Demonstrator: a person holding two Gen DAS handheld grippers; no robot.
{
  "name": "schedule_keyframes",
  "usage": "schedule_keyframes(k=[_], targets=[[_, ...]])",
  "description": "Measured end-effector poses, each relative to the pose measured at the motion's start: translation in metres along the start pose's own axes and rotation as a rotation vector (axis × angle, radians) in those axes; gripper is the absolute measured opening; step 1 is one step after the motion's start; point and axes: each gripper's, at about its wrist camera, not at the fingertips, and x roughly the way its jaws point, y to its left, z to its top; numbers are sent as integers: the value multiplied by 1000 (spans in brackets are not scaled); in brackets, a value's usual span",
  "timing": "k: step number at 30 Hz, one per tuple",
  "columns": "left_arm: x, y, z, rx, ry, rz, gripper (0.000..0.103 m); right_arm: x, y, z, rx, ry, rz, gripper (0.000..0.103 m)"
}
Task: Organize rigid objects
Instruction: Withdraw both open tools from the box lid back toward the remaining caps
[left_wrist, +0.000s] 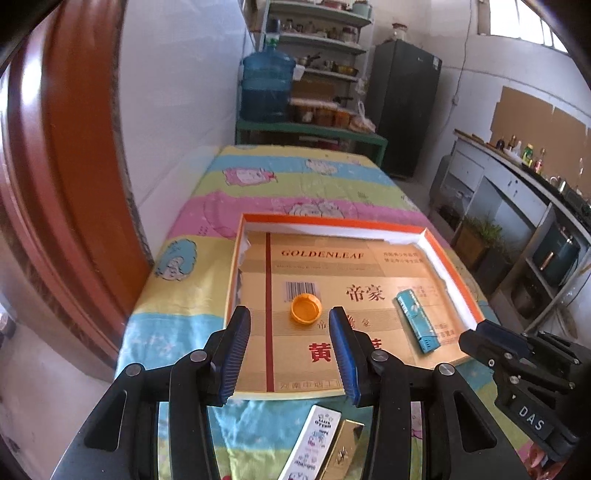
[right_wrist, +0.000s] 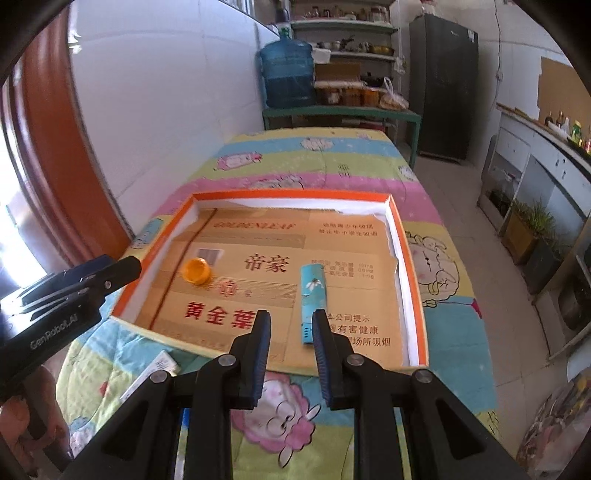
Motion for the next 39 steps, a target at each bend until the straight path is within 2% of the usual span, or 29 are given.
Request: schedule_keyframes(k=[1, 3, 5, 12, 16, 22, 33, 39], targets=[[-6, 0, 0, -1, -11, -3, 46, -6, 3, -1, -6, -8, 1, 25], [-17, 1, 0, -2, -35, -13, 46, -16, 7, -2, -14, -22, 1, 36], [-29, 2, -1, -3, -58, -20, 46, -24, 10, -3, -21, -36, -2, 53], [-53, 7, -3, -17, -90, -25, 47, -42, 23, -8, -48, -55, -3, 54], [-66, 9, -5, -15, -114, -15, 55, -51, 27, -14, -61, -60, -8, 54], [-86, 10, -10, -9, -142, -15, 57, -63, 34, -20, -75, -76, -6, 70], [-117, 14, -21, -8, -153, -27, 57, -89, 38, -32, -71, -106, -4, 71], [-131, 19, -41, 5, -134, -43, 57, -101, 33, -50, -87, -93, -13, 71]])
